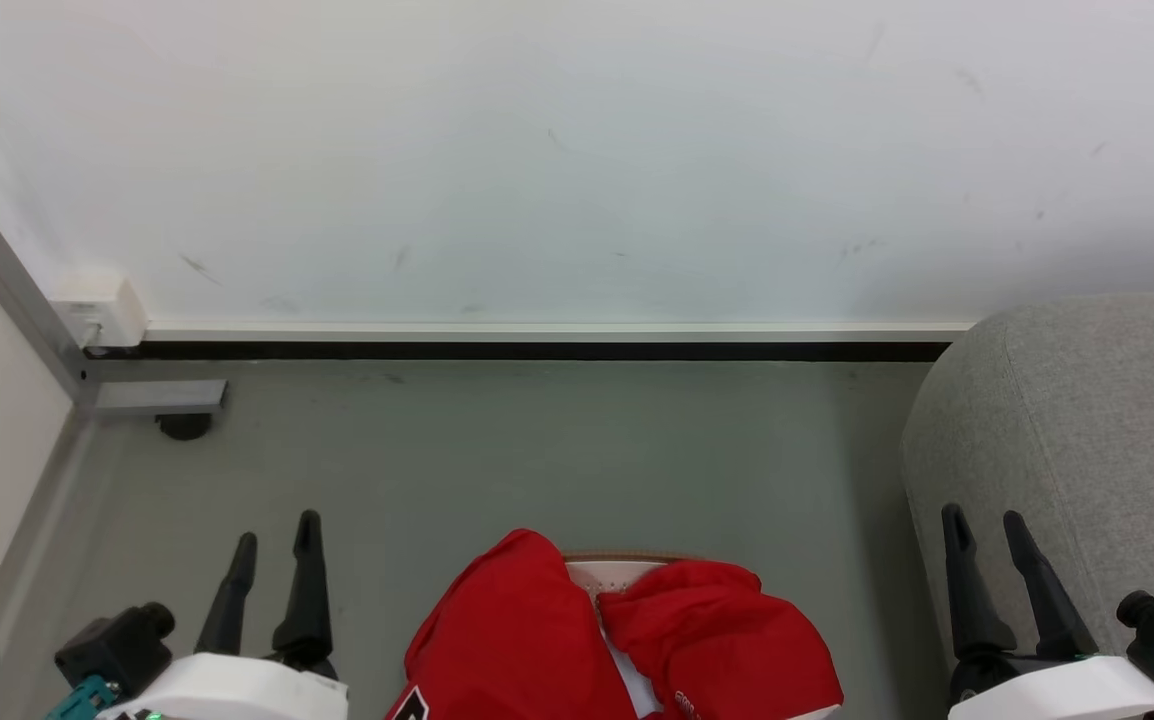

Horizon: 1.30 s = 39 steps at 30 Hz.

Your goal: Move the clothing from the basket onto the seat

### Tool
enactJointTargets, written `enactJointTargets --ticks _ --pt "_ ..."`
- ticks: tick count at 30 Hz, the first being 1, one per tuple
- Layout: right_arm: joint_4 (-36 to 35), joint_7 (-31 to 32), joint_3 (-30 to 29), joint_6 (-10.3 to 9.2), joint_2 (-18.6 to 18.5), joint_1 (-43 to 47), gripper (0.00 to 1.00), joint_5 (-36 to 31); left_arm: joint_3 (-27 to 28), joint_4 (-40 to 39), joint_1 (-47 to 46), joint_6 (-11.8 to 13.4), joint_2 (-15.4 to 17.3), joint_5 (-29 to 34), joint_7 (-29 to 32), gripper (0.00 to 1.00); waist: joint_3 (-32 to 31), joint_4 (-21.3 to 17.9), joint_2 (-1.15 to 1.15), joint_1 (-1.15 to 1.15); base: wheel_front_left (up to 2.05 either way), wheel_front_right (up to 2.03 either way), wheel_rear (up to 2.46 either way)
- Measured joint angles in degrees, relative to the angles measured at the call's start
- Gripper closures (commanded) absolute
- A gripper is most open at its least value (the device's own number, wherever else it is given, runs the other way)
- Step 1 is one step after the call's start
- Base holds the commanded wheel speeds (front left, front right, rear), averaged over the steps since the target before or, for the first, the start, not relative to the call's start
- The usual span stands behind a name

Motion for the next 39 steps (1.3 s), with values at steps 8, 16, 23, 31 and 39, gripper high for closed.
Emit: enactJointTargets --ticks 8,16,23,31,39 --pt "0.99 -1.26 0.00 0.00 0.11 -0.04 0.00 -4.50 -0.77 -0.14 0.01 0.90 0.33 5.64 -1.20 0.00 0.12 -0.03 0.00 0.00 0.00 0.00 0.00" --pt "0.91 -2.45 0.46 0.00 0.33 -0.39 0.00 -8.14 -1.52 -0.60 0.01 0.98 0.51 9.84 -2.30 0.00 0.29 -0.28 0.00 0.00 0.00 0.00 0.00" --pt "0.04 -3.27 1.01 0.00 0.42 -0.63 0.00 -11.27 -1.85 -1.03 0.01 1.21 0.66 13.52 -3.39 0.00 0.33 -0.49 0.00 0.00 0.00 0.00 0.00" --pt "-0.47 -4.34 1.68 0.00 0.46 -0.63 0.00 -14.11 -1.91 -1.41 0.00 1.11 0.68 17.06 -4.21 0.00 0.34 -0.54 0.00 0.00 0.00 0.00 0.00" --pt "-0.83 -5.22 2.12 0.00 0.47 -0.63 0.00 -17.14 -2.01 -1.71 -0.02 0.53 0.64 20.56 -5.10 0.00 0.35 -0.42 0.00 0.00 0.00 0.00 0.00"
